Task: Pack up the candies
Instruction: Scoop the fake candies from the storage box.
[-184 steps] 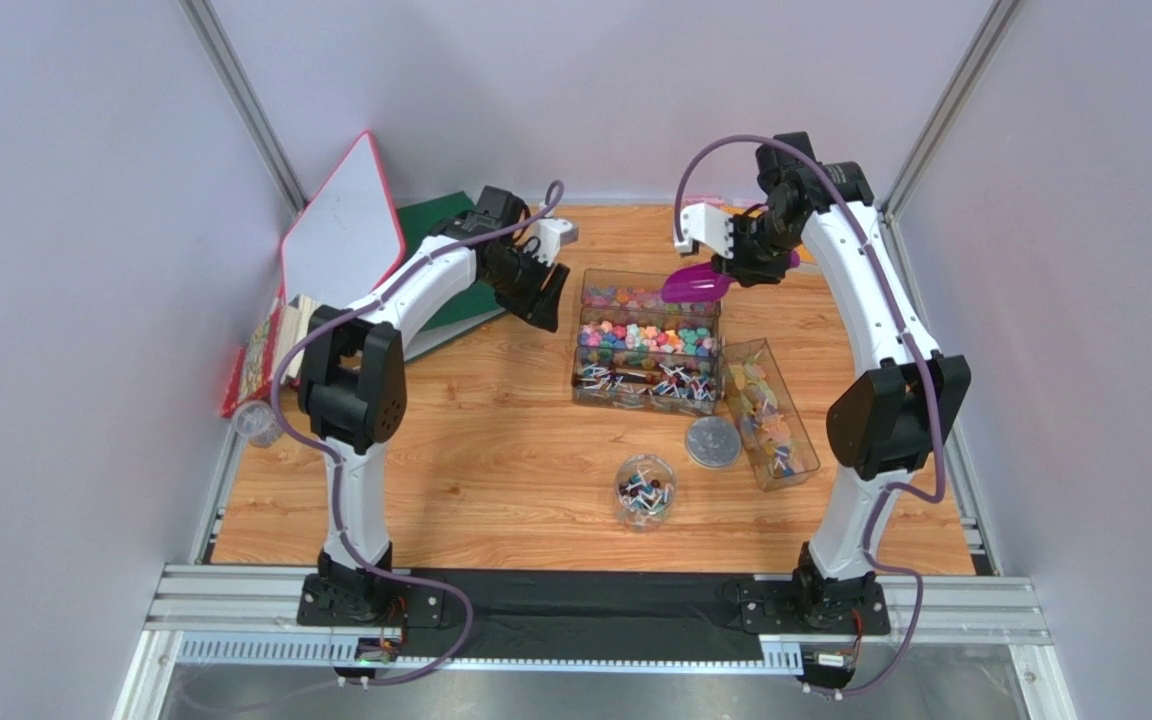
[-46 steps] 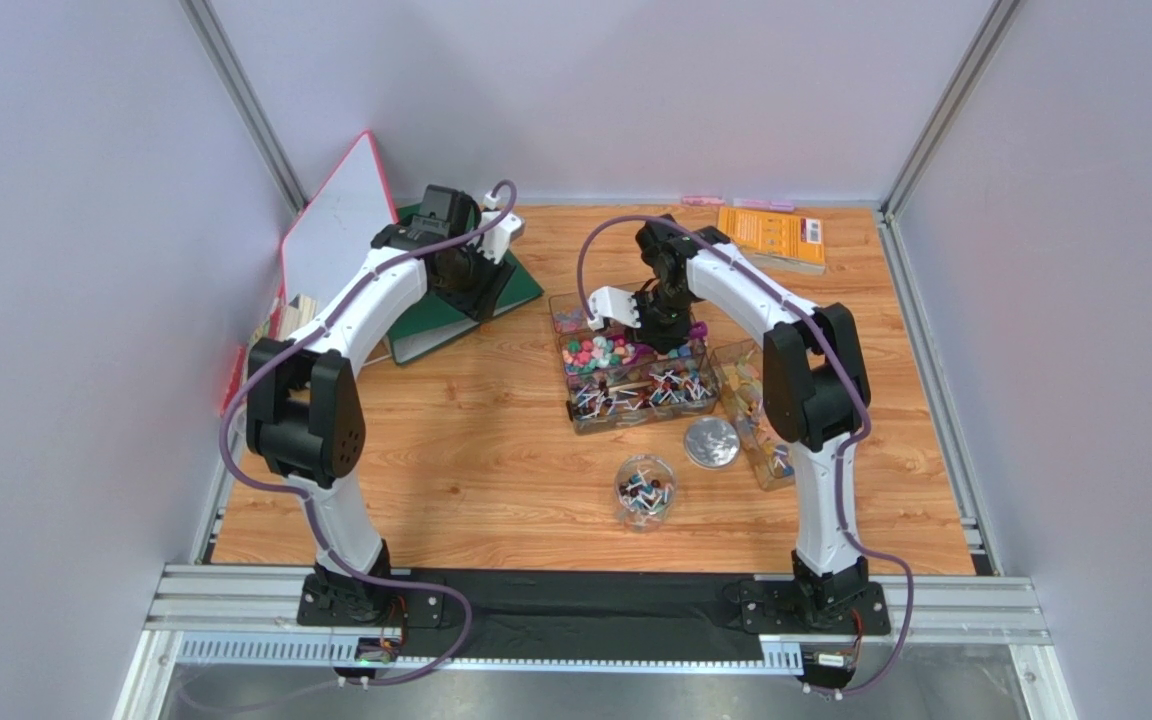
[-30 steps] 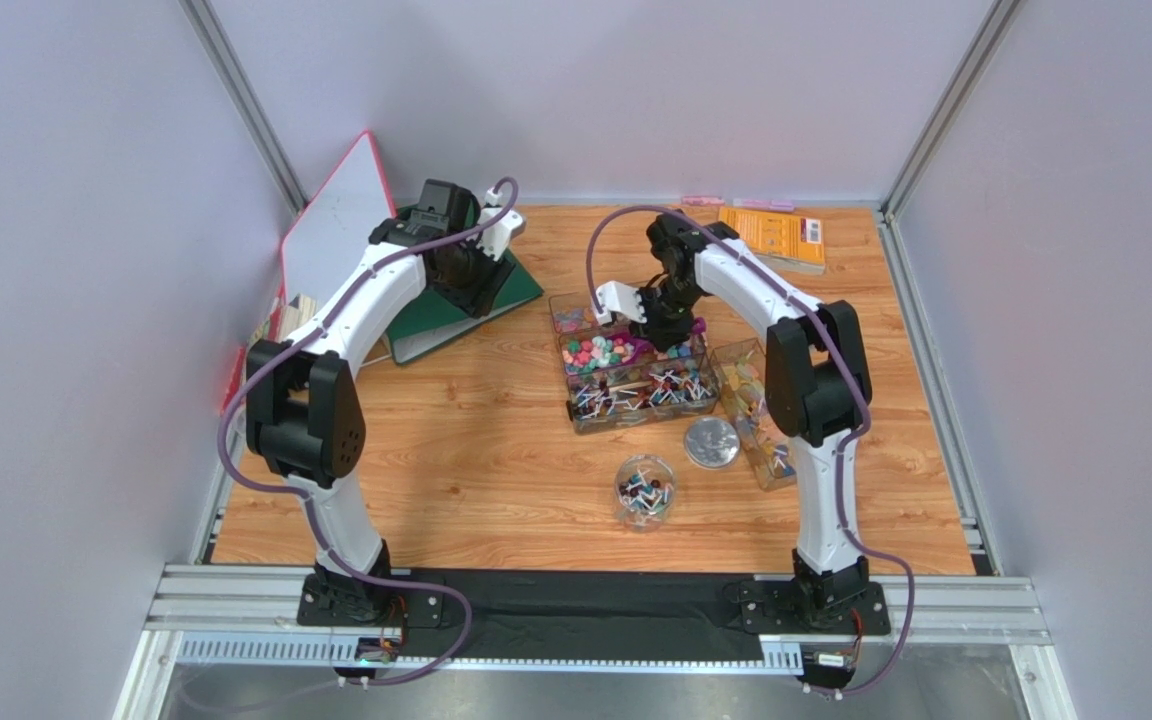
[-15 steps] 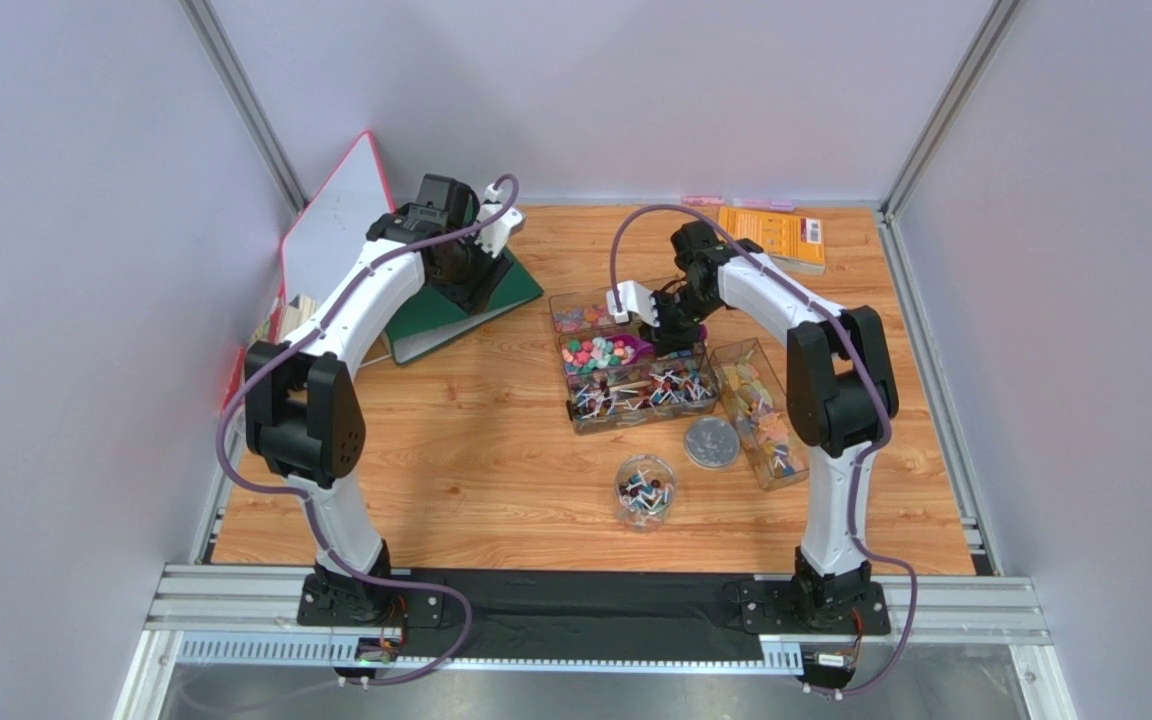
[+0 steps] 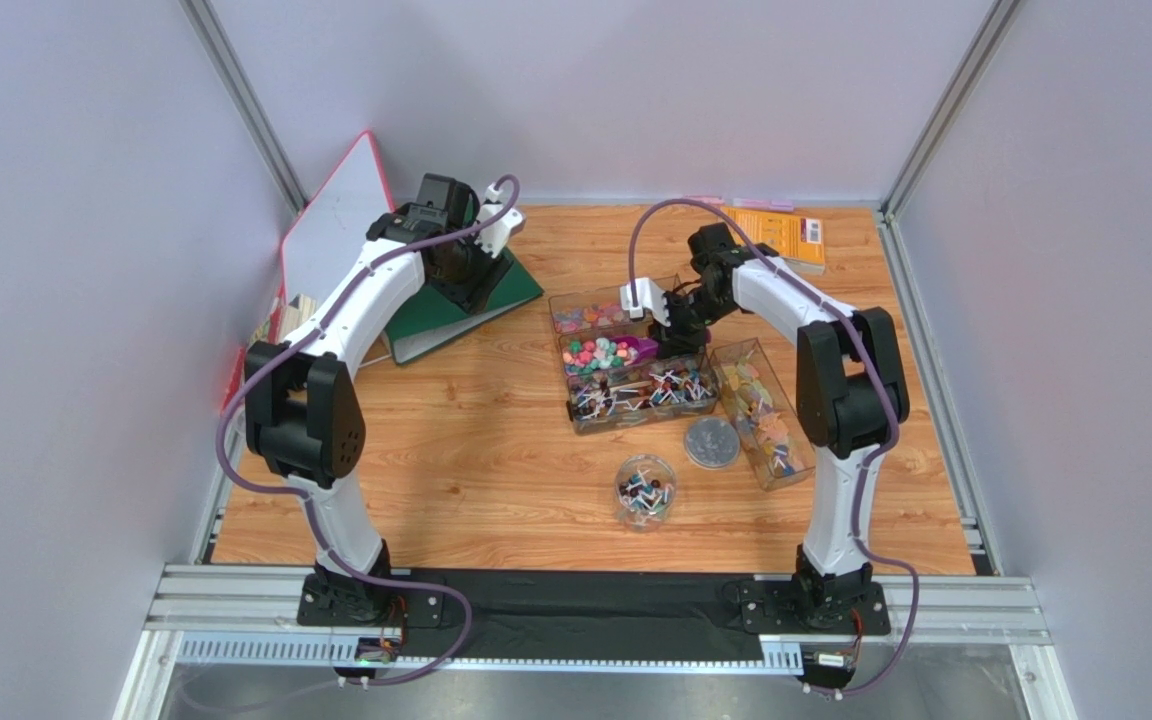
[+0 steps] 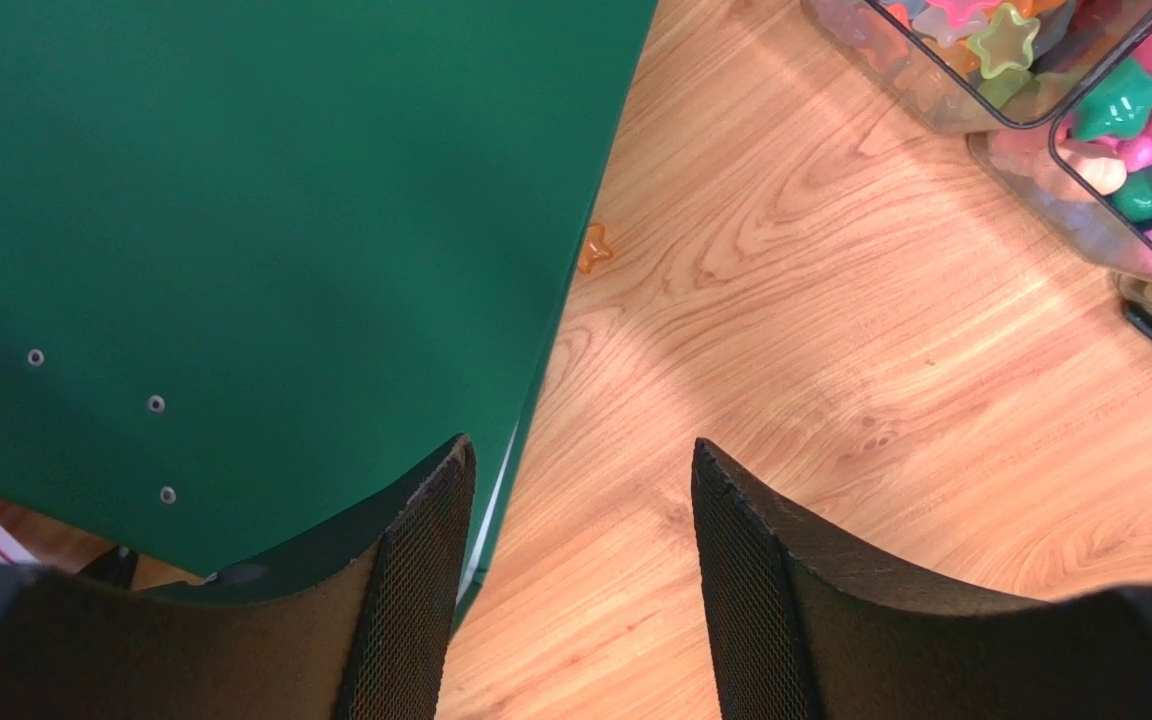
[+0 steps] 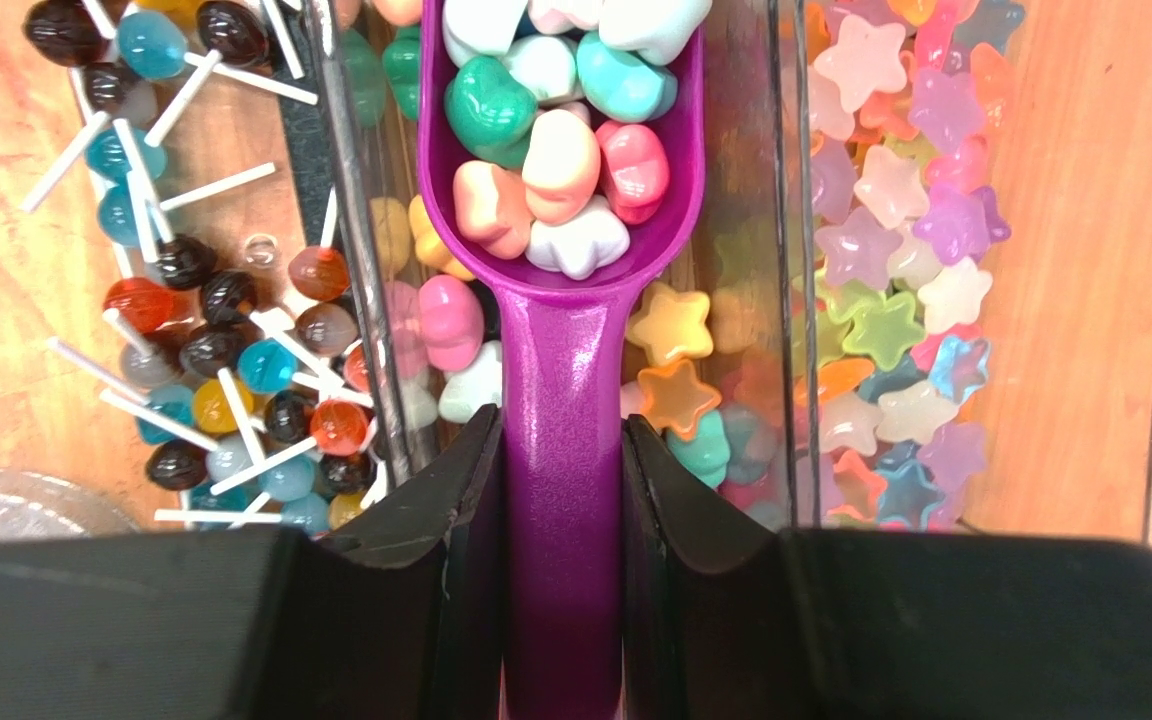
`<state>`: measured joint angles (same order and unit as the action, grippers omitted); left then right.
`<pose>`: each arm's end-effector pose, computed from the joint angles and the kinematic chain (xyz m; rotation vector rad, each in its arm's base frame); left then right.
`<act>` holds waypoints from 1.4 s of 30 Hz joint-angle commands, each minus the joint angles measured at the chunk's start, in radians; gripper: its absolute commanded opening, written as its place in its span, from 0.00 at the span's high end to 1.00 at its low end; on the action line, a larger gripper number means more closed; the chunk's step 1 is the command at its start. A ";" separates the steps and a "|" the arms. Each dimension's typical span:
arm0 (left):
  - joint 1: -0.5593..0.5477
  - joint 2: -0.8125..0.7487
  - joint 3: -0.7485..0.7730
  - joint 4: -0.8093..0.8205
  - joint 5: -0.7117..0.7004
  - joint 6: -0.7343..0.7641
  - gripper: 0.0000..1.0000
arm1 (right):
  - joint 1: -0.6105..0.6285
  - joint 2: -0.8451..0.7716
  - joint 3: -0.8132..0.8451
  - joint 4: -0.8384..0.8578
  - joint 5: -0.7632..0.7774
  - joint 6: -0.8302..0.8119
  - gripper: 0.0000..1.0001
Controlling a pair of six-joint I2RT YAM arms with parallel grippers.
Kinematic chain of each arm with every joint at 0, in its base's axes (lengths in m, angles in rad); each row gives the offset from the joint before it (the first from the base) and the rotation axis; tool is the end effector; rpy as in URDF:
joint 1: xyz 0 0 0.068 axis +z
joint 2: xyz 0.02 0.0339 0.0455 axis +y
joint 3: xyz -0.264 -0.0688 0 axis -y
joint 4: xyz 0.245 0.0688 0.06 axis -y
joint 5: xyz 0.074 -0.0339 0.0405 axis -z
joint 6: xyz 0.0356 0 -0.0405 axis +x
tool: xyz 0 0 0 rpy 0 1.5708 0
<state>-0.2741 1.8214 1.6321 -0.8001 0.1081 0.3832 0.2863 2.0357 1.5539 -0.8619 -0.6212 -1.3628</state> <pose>0.3816 -0.1113 0.2907 0.8634 2.4039 -0.0963 0.3841 0.1347 0.1888 -1.9569 1.6809 0.5598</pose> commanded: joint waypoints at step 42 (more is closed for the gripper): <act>-0.053 0.033 0.222 -0.087 -0.038 0.057 0.38 | -0.177 -0.474 -0.317 0.324 -0.385 0.375 1.00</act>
<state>-0.3248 1.9205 1.8439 -0.8883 0.0666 0.4530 0.1097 1.6714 1.2839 -0.5659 -0.9558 -0.9989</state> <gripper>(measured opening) 0.622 0.281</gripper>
